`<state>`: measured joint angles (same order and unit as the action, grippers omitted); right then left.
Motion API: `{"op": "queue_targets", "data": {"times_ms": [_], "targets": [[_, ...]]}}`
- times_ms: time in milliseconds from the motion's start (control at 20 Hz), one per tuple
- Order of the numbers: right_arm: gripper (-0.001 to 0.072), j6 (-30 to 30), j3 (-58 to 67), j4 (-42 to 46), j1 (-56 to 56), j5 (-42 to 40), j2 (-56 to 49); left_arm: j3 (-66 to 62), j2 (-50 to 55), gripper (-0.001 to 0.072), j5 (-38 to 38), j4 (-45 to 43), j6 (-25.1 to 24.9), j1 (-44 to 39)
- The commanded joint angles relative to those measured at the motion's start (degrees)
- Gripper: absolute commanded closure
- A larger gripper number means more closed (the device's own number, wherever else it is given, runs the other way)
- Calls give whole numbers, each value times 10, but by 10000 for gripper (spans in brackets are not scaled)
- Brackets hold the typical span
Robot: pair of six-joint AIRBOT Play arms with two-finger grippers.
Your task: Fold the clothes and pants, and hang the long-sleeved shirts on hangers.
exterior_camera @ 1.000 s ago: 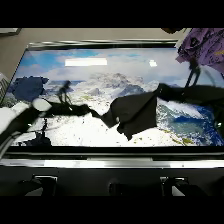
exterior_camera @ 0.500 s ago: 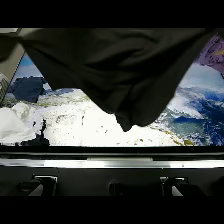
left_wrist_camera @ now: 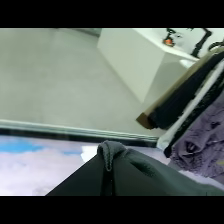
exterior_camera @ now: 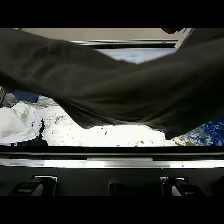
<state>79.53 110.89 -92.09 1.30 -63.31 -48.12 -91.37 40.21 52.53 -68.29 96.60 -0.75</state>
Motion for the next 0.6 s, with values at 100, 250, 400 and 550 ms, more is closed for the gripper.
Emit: {"op": "queue_targets", "data": {"times_ms": [100, 250, 400, 550], "targets": [[671, -41, 2, -20, -2, 62, -195, 40, 95, 690, -1, -96, 42, 1], [671, -41, 2, -128, -2, 125, -349, 63, 211, 690, -36, -98, 42, 1], [670, -40, 2, -230, -7, 132, -473, 71, 330, 690, -93, -98, 42, 1], [670, -21, 2, -240, -52, 117, -556, 71, 429, 689, -151, -97, 42, 1]]}}
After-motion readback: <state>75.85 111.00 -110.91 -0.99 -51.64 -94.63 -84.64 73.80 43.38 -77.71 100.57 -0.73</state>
